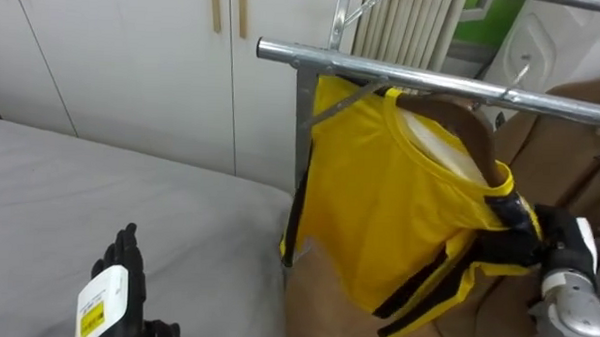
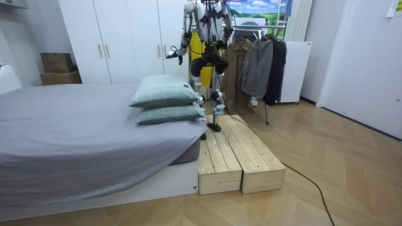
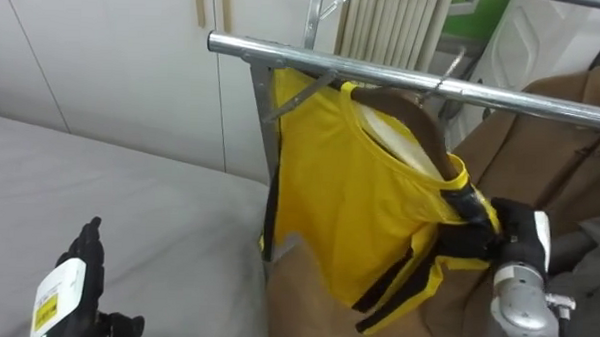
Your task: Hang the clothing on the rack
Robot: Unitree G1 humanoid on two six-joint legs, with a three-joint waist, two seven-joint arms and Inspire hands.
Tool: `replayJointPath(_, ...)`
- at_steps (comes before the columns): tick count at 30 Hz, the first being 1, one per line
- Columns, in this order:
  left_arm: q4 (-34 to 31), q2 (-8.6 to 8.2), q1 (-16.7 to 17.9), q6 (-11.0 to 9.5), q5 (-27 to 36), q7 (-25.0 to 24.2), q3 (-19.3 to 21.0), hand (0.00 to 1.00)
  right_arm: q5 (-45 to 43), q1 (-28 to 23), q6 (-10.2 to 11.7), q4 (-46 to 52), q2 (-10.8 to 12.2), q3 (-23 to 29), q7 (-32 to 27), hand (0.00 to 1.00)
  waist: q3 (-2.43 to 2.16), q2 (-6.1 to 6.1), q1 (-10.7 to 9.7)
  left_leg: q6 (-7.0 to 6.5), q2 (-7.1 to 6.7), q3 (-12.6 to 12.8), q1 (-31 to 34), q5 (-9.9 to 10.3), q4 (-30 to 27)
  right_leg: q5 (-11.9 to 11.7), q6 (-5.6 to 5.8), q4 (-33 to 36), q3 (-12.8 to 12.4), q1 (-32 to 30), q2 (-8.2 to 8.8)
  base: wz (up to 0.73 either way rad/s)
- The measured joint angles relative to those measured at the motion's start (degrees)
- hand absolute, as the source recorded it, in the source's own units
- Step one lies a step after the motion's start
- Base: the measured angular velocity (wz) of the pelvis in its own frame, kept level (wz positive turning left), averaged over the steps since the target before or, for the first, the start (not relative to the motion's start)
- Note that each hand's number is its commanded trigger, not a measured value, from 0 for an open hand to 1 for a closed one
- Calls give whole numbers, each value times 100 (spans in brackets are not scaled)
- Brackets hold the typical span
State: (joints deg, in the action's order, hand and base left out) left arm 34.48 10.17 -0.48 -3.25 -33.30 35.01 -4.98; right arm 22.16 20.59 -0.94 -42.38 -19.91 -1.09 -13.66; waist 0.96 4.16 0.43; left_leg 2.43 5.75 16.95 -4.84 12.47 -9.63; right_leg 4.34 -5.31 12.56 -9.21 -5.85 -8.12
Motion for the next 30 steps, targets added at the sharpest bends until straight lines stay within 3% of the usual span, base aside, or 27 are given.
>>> replayJointPath(12, -91, 5, -6, 232, -9, -431, 327, 0, 1620, 294, -297, -1284, -28, 78, 1225, 100, -7, -37, -5, 10, -5, -63, 39, -6, 8, 2, -4, -30, 15, -21, 2, 0)
replayJointPath(23, -495, 23, 3, 409, -5, -697, 361, 0, 1833, 524, -621, -1812, -105, 70, 1939, 100, -19, -46, -8, 13, -15, -212, 108, -9, 6, 2, -5, -80, 138, -23, 35, 6)
replayJointPath(30, -721, 101, 8, 480, -12, -826, 362, 0, 1789, 544, -669, -2065, -190, 68, 2089, 100, -36, -7, -13, 13, -27, -238, 116, -9, 7, 4, -6, -94, 159, -18, 50, 0)
